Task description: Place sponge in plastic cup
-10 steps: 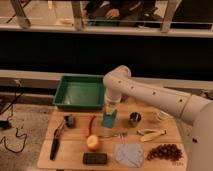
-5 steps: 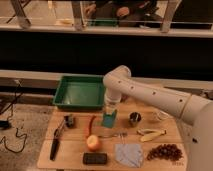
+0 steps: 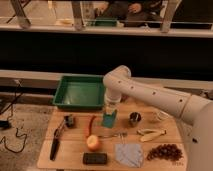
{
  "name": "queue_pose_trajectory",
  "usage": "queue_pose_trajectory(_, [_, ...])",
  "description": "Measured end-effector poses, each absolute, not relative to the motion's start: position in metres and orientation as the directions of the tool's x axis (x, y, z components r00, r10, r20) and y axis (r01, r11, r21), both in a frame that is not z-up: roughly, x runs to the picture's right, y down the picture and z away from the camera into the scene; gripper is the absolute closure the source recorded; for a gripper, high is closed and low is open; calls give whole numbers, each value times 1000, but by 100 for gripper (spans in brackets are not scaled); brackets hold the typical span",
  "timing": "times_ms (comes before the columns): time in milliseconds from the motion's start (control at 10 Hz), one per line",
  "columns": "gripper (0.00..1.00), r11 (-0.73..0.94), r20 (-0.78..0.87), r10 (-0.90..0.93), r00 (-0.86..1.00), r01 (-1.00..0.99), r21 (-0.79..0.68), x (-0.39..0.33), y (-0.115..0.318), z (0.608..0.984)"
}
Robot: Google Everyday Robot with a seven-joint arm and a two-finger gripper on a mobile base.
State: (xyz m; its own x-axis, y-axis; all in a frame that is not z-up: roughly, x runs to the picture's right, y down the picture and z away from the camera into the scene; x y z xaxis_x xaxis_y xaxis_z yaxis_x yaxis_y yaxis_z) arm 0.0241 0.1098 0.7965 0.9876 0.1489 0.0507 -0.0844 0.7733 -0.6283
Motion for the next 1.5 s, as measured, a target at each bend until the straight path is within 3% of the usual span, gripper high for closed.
queue_pose_trajectory(200, [70,773,51,149,988,-84,-628,24,110,796])
queue_pose_trajectory(400, [83,773,51,149,988,-84,-628,24,110,796])
queue_pose_trajectory(600, [85,773,51,149,988,-84,-628,24,110,796])
queue_pose_trajectory(700, [81,773,51,149,988,-84,-628,24,110,796])
queue_pose_trajectory(1100, [39,773,51,149,988,-84,-628,24,110,796])
queue_pose_trajectory(1300, [23,773,51,149,988,-84,-628,24,110,796])
queue_pose_trajectory(1500, [20,775,50,147,988,-84,-627,25,109,797])
